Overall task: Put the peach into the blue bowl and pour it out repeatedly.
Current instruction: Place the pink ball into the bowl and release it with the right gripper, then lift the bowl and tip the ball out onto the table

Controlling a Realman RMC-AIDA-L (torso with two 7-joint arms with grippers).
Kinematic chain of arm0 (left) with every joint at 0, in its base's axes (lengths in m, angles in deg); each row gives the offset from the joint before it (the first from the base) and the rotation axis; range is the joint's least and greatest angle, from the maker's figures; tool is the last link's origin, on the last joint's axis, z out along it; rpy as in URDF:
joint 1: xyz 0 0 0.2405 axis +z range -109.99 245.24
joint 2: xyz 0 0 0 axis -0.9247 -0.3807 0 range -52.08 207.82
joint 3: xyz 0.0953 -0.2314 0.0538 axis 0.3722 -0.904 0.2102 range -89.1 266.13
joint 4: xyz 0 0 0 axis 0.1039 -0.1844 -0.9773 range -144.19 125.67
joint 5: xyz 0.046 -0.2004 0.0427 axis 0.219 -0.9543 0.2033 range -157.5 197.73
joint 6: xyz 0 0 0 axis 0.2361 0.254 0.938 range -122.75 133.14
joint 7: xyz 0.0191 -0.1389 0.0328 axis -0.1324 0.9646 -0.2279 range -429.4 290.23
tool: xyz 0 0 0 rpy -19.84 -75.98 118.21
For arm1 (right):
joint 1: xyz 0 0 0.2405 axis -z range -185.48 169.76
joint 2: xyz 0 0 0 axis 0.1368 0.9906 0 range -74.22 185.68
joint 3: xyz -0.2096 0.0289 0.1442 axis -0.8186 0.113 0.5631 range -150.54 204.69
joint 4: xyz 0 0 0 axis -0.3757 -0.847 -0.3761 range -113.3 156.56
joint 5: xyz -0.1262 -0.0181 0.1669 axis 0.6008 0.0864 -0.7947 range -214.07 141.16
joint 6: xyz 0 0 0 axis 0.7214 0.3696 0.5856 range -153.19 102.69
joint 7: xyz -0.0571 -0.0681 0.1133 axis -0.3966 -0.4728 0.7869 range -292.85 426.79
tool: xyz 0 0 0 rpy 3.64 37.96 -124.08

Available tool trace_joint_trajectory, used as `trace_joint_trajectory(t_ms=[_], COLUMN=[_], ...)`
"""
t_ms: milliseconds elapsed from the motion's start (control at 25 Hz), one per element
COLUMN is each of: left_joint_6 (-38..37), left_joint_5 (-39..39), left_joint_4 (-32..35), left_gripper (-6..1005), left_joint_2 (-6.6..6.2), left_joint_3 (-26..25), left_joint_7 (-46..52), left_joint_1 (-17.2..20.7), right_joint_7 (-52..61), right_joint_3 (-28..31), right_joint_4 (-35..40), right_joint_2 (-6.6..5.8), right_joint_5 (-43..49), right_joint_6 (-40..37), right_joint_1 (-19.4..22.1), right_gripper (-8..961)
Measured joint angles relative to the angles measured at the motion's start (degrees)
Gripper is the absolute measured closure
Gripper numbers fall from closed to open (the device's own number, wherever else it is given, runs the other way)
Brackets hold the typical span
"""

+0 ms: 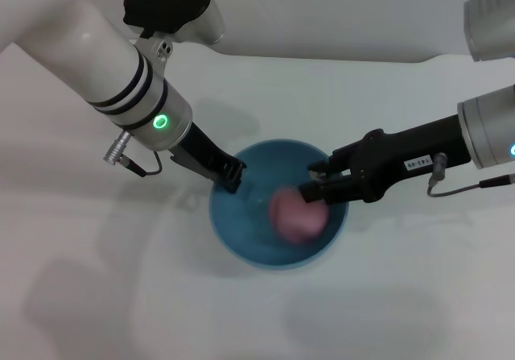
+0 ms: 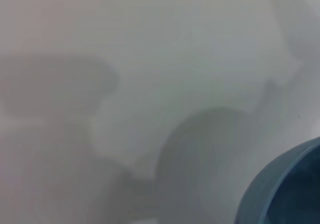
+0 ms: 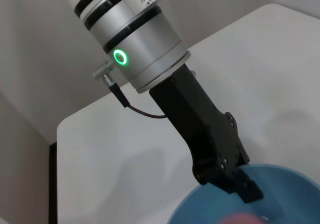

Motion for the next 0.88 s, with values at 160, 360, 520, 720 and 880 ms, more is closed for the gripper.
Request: trace_joint_trajectory(t_ms=[160,360,520,720,880], left_joint_6=[0.18,1.38,8.84,25.65,38.01], left_joint_5=[0.02,0.0,-1.8,-10.82,-14.12], left_joint_4=[0.01,0.33,0.62,0.07,-0.08], left_gripper=[1000,1000,1000,1001,1001], left_joint_2=[-0.11,-0.09,0.01,-0.07,0.03], left_joint_3=[-0.1,0.15,2.11,10.08,17.81], left_joint_7=[-0.04,-0.17,-1.67,-7.88,-11.31], left_joint_1=[0.04,-0.03,0.54,3.01,5.02], right_joint_7=[0.3,3.78,4.78,4.64,4.35], right_joint_3=[0.11,4.26,18.91,35.42,46.12], right_joint_4=[0.56,3.59,4.07,2.61,-1.71], right_joint_2=[-0.11,-0.15,-0.19,-0.41,-1.13], right_joint_5=[0.0,-0.11,-0.88,-0.75,-0.67], right_joint_6=[-0.2,0.05,0.29,0.98,2.44], right_joint_1=[0.41,2.64,6.5,12.7,17.57], right_gripper=[613,486,485,485,486])
